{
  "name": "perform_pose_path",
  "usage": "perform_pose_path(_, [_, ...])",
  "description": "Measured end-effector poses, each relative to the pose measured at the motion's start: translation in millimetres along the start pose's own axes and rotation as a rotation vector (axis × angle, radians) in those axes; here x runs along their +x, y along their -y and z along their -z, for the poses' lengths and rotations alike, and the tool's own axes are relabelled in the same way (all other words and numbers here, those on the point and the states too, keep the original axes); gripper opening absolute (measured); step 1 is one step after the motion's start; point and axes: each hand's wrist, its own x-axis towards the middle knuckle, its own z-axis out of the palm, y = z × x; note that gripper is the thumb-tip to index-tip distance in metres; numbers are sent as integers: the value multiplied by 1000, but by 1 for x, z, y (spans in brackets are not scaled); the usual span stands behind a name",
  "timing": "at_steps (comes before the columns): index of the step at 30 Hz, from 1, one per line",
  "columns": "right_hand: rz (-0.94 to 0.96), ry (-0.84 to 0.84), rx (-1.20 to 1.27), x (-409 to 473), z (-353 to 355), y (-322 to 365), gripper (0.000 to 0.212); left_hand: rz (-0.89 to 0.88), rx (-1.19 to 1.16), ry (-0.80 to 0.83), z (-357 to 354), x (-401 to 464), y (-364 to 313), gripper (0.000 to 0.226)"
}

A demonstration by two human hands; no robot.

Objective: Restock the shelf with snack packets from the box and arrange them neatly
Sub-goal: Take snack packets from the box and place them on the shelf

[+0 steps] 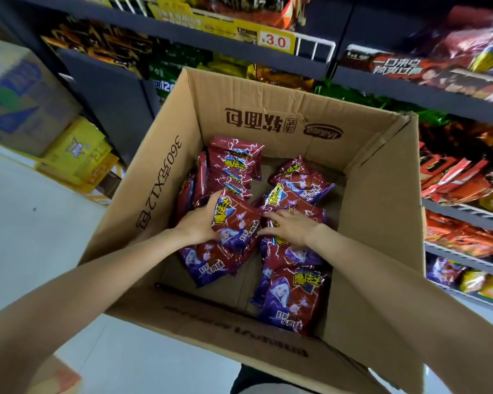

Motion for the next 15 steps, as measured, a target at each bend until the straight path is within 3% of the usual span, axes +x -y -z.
perform_pose_path(5, [47,-68,-360,6,5,-2,48,6,-30,-9,9,1,-4,95])
perform_pose_path(8, [158,4,-552,1,3,-10,43,14,-78,-43,23,-6,-16,84])
perform_pose_path(11, [228,55,-429,-22,21,-26,41,18,-116,-141,44,-21,-37,76])
perform_pose_path(15, [168,-323,-209,-79,64,-50,45,18,-109,-415,69,-54,-77,61])
